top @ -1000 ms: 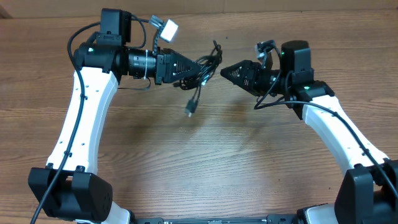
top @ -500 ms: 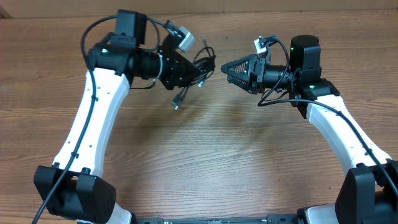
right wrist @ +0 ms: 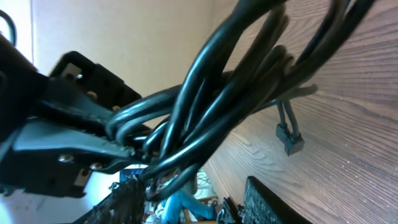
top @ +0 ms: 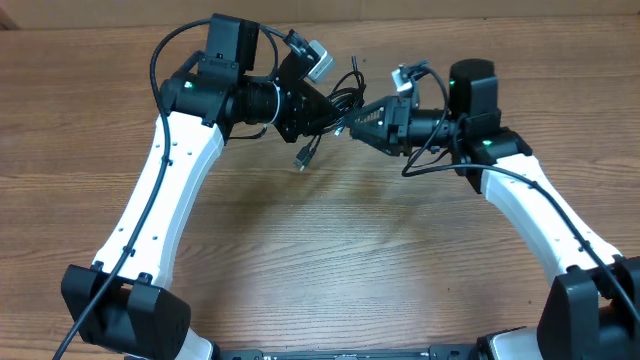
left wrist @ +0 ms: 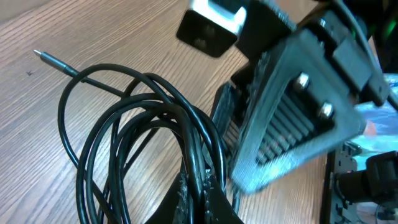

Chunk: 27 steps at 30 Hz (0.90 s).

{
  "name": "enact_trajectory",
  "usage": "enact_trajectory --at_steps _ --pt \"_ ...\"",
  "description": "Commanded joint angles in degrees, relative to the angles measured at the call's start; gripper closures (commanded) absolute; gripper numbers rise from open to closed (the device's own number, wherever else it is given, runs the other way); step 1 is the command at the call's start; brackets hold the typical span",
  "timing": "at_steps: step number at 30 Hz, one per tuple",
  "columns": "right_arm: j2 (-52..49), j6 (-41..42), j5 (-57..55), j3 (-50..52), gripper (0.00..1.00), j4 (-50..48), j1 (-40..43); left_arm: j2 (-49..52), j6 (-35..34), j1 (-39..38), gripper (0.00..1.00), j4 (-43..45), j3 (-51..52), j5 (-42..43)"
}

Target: Untangle cables

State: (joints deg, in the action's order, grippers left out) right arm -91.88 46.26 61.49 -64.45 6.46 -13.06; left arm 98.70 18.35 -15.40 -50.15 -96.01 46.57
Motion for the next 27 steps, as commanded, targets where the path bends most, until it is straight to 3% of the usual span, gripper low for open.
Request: enact_trajectory --at_steps 1,11,18,27 --pt "1.60 -0.24 -4.20 -1.25 0.54 0.09 -1.14 0.31 -0.76 -0.13 0.96 0.26 -1.18 3.41" --pt "1.60 -0.26 -10.67 -1.22 0.63 1.11 -1.18 0.28 -0.35 -0.11 0.96 0.26 -1.18 5.88" --pt "1.55 -2.36 -21.40 -1.20 0.85 8.76 -1.11 0.28 -0.39 0.72 0.96 0.28 -1.18 12.02" --pt "1.55 -4.59 -27.23 -1.20 0.90 13.75 -1.11 0.28 -0.61 4.22 0.96 0.28 -1.18 21.64"
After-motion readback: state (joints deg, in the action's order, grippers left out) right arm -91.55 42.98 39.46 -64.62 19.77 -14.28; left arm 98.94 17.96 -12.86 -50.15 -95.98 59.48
